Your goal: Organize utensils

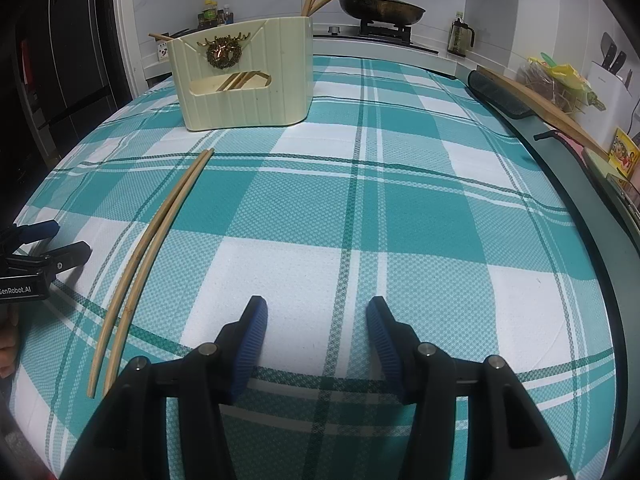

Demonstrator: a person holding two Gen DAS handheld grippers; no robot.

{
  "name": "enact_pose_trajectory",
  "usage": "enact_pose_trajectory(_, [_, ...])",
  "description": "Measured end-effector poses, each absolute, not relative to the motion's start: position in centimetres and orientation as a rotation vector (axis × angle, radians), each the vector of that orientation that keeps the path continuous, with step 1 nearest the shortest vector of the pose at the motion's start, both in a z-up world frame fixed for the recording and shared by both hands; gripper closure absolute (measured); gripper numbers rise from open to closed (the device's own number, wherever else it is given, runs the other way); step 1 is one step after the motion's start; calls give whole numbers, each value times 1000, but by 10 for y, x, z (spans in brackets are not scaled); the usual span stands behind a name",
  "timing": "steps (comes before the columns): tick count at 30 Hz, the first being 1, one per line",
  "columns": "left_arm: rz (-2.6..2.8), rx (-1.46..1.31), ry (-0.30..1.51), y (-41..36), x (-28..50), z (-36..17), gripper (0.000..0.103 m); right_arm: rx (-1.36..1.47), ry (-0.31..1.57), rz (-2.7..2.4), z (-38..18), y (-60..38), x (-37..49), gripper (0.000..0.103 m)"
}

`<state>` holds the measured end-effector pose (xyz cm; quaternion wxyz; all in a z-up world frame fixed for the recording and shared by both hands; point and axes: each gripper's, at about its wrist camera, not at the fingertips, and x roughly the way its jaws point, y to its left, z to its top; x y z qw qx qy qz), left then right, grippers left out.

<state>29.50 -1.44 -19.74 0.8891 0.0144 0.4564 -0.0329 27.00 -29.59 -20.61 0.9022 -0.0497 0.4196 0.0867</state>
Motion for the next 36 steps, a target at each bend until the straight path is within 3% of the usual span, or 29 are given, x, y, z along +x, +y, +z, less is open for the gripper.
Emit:
enact_pose_trajectory(12, [-74,22,950,-14,296,-199,1,-43,865,361,-171,-248,263,50])
enact_pose_trajectory(14, [-74,22,949,-14,296,-199,1,-59,888,417,-170,-229,266,63])
enact_pose_trajectory(16, [-74,22,949,-14,296,-199,1,-92,921,430,-176,-215,271,71])
enact_pose_trajectory(19, [-74,22,949,-14,296,-199,1,-103,957,423,-187,-206,279,75])
enact_pose_trajectory(22, [-74,22,949,-14,295,-199,1,-112,991,414,-198,-203,284,91])
enact_pose_trajectory(31, [-137,-80,941,-12,290,-182,2,-127,960,241,-200,-237,281,97])
enact_pose_trajectory(36, [-247,-69,934,-56,291,-160,2,-99,938,197,-201,-266,268,97])
